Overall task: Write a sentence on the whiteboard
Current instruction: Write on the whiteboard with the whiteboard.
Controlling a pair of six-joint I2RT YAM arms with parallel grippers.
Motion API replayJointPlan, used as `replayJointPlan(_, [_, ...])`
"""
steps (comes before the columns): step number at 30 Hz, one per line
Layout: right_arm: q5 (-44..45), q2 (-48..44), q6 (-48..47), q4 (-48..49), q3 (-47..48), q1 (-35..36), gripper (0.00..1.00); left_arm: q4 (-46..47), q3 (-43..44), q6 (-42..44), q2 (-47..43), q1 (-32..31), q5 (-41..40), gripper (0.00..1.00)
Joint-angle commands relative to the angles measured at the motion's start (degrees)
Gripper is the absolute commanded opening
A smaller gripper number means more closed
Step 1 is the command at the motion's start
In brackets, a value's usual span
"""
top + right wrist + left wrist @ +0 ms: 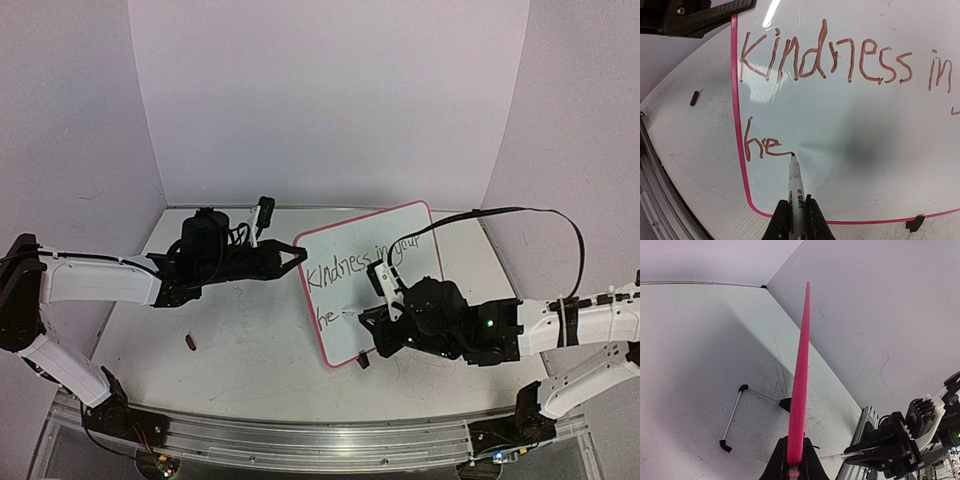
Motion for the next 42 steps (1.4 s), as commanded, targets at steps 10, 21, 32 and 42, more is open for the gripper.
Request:
replayJointPlan(10, [2.21,3.04,1.15,2.25,2.05,-0.55,0.0,-3.02,-0.01,0.17,1.7,-1.0,0.21,0.0])
replayJointPlan(21, [3.97,3.91,1.0,3.56,3.47,-1.09,0.0,-3.03,0.2,0.22,1.81,-1.01,0.37,0.0])
replayJointPlan(32, [1.81,5.26,-0.46,4.09,4.44,-1.14,0.0,-3.02,0.19,0.31,1.97,-1.01,0.59,0.0])
replayJointPlan(42, [-1.32,3.04,0.59,1.98,1.4,-1.07,0.0,-3.02,-0.04,0.31,1.76,-0.98,0.42,0.0])
